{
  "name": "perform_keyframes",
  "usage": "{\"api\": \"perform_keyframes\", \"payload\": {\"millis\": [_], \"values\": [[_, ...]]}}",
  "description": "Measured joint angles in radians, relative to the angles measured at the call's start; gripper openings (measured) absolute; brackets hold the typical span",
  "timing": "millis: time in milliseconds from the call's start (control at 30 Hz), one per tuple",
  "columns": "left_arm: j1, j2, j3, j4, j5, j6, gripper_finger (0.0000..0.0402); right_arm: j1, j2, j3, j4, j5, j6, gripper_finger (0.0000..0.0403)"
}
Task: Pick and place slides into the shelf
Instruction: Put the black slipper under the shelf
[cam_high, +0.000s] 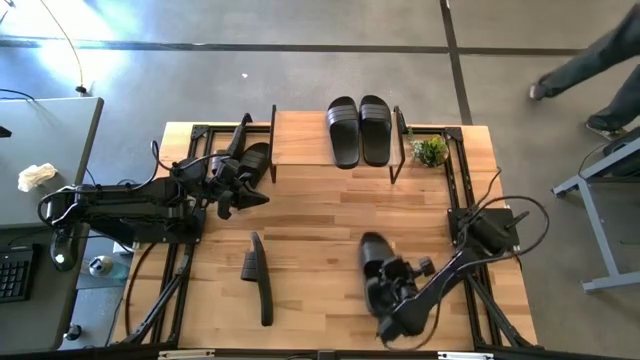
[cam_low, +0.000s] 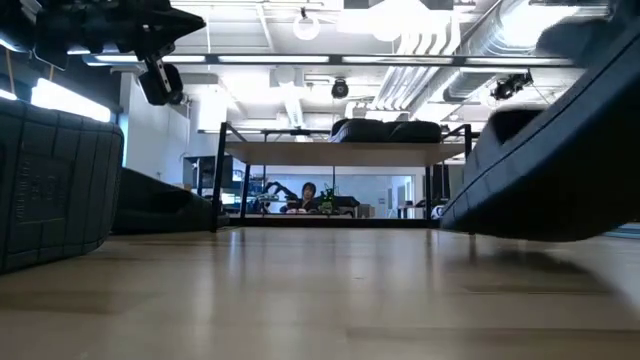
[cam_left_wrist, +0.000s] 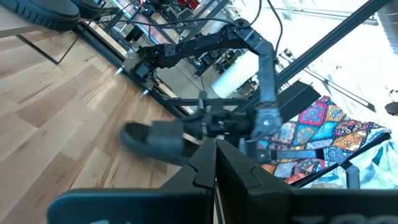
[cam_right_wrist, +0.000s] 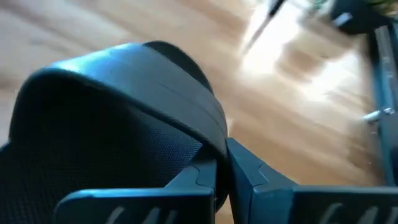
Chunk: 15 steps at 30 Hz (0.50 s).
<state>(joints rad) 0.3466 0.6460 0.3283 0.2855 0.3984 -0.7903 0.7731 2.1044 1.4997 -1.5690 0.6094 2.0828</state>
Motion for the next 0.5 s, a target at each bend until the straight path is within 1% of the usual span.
{"api": "perform_keyframes", "payload": {"millis": [67,300,433,500], "values": [[0.000,0.000,0.000,0.000,-0.001,0.000,0.0001,-0.040,0.000,-0.051,0.015,0.003,-0.012,0.0000],[0.000,0.000,0.000,0.000,-0.001,0.000,0.0001,-0.190,0.000,-0.136,-0.001,0.171,-0.187,0.0000],[0.000,0.000,0.000,0.000,-0.001,0.000,0.0001,-0.268,0.000,-0.186,-0.001,0.202,-0.198,0.0000],[0.000,0.000,0.000,0.000,-0.001,0.000,0.0001,-0.300,0.000,-0.208,0.000,0.243,-0.198,0.0000]]}}
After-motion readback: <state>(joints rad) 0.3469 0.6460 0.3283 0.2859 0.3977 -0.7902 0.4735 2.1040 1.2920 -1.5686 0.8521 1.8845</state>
